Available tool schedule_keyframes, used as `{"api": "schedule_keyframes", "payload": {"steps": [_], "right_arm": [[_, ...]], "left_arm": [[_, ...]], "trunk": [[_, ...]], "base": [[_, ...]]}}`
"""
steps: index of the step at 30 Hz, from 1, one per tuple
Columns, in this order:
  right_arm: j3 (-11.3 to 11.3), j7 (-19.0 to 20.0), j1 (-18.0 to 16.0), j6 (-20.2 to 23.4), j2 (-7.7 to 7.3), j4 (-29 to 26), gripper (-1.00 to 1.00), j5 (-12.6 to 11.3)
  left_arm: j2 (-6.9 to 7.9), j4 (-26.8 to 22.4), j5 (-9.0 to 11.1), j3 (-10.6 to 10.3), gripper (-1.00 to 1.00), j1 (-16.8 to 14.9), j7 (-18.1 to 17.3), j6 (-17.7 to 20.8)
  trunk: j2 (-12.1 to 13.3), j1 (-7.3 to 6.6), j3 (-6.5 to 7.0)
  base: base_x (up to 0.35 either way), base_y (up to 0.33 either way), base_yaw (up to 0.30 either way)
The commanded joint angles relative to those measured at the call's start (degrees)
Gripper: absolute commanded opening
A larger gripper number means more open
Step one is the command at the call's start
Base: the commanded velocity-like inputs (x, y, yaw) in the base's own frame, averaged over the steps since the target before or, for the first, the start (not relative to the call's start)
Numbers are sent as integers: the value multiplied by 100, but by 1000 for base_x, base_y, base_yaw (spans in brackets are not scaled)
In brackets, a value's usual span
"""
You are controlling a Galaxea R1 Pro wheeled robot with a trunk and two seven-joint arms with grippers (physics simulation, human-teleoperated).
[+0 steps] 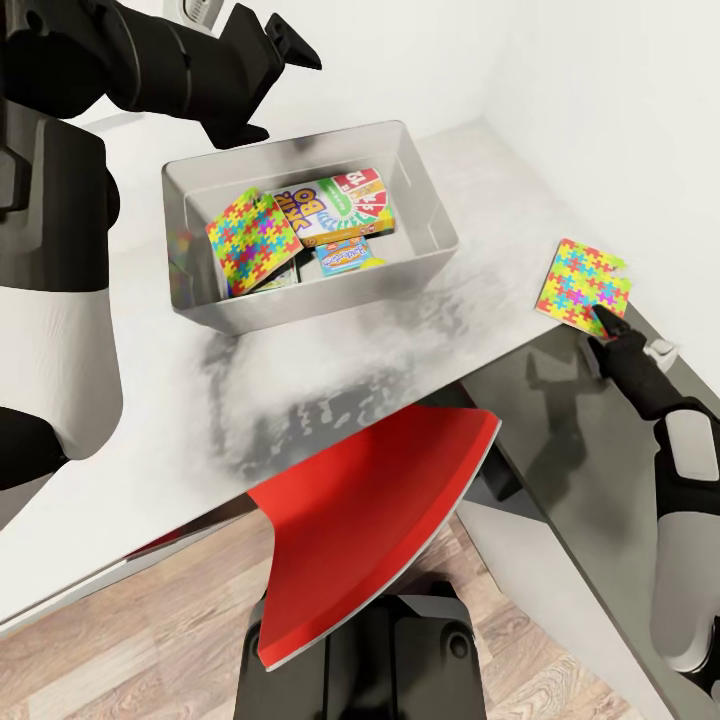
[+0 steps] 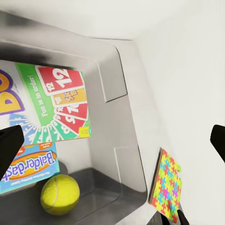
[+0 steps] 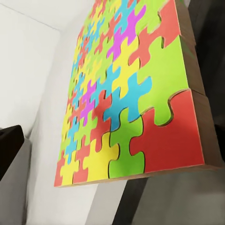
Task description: Put all the toys in the child's room - the three board games (two on the bed and one on the table), the two jigsaw puzzles on the table, and the tennis ball on the table - inside the toy box on the table in the child's room.
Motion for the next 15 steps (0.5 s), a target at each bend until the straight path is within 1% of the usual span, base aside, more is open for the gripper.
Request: {"api": "schedule_keyframes", "payload": {"steps": [1,15], "right_arm": [[-12,3,-5,49,1,1,100,-37],[-12,-3,-45,37,0,25,100,-36]], "left_arm": [[4,-2,43,-5,100,-6,50,6],[-11,-2,42,-6,100,-1,50,3]], "trunk": [[-9,3,-7],[-9,3,-7]], "base": [[0,0,0],[0,0,0]]}}
